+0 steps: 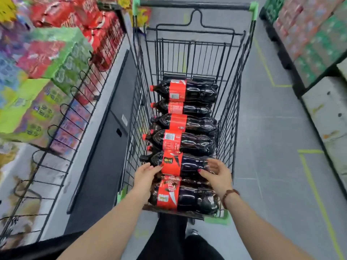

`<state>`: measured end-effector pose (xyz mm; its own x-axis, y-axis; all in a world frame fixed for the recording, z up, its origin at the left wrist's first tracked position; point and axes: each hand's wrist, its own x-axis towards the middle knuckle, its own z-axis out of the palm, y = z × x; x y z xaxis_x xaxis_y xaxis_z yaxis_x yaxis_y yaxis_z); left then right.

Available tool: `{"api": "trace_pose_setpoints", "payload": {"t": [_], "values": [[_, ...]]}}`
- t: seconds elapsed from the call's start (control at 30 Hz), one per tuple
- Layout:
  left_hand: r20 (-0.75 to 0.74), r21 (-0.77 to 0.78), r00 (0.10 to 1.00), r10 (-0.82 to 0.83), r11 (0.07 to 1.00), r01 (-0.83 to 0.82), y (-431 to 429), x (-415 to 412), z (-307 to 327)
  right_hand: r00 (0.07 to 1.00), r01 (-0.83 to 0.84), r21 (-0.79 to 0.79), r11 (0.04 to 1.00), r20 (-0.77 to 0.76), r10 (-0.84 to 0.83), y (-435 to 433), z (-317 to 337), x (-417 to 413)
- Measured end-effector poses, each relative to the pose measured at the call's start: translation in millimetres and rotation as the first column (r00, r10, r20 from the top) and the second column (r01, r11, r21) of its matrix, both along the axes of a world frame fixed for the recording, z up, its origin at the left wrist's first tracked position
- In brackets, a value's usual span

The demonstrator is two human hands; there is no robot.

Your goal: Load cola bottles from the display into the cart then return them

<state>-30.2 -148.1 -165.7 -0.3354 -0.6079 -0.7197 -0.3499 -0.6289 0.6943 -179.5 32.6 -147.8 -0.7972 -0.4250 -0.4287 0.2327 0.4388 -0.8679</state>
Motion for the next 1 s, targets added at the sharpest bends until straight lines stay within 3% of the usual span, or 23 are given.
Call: {"api": "trace_pose_setpoints", "payload": {"t": [0.27, 0.37, 0.6, 0.77, 1.0], "values": [[0.192, 0.188, 0.981, -0.018, 0.982, -0.019, -42.2, -28.3, -47.5, 1.0, -0.017, 0.233, 0.972, 0.008, 0.016, -24.9, -45.9, -36.7], [0.181, 0.272, 0.982, 0.06, 0.956, -0.109, -52.3, -35.1, -62.3, 0.998, 0.008, 0.329, 0.944, 0.051, -0.026, -29.1, -63.1, -46.8], [0.1, 0.373, 0.988, 0.119, 0.916, -0.148, -63.0, -49.4, -89.0, 0.934, 0.134, 0.292, 0.947, 0.281, -0.219, -28.2, -87.8, -55.3], [0.048, 0.461, 0.992, 0.12, 0.878, -0.129, -62.7, -59.0, -94.6, 0.861, 0.104, 0.276, 0.956, 0.457, -0.226, -24.3, -94.5, -59.9], [0.011, 0.486, 0.995, 0.103, 0.869, -0.095, -66.3, -52.5, -99.8, 0.814, 0.17, 0.253, 0.953, 0.509, -0.28, -25.3, -96.7, -61.0]]}}
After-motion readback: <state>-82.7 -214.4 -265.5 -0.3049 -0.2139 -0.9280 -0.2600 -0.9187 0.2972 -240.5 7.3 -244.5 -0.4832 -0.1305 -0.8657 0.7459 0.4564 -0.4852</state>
